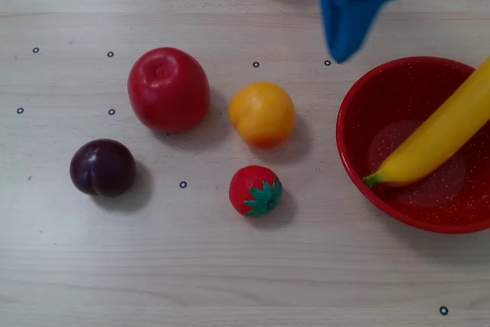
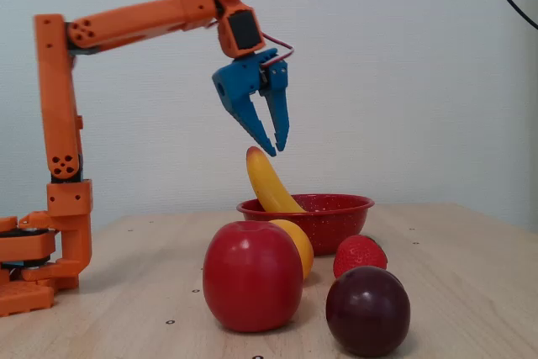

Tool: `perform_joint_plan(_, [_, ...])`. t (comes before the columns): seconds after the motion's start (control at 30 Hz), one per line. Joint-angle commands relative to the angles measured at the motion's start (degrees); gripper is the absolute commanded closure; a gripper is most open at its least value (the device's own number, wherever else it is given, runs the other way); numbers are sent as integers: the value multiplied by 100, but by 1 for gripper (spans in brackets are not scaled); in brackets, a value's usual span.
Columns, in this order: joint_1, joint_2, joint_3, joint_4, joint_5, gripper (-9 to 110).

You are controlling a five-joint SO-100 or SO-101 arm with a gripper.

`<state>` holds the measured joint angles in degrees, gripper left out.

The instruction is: Put the banana in the red bowl.

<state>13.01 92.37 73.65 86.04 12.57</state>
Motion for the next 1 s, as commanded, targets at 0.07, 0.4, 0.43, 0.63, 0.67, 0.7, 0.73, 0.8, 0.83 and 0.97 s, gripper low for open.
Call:
perform_joint_plan(0.07, [-413, 1090, 844, -466, -62, 101])
perform_joint_plan(0.4, [-870, 2865, 3146, -1538, -44, 101])
perform_joint_plan(0.43, [-896, 3059, 3375, -1644, -44, 101])
perform_joint_plan(0.63, [-923, 4192, 4597, -2136, -114, 101])
perform_joint_plan(0.67, [-914, 4403, 4808, -2215, -123, 101])
perform_joint_plan(0.7, [-905, 4658, 5054, -2320, -123, 101])
perform_joint_plan(0.73, [-888, 4913, 5291, -2426, -123, 101])
perform_joint_plan(0.8, [-879, 5335, 5695, -2522, -141, 101])
perform_joint_plan(0.83, [-870, 5520, 5854, -2549, -158, 101])
perform_joint_plan(0.97, [-826, 6521, 6741, -2900, -202, 101])
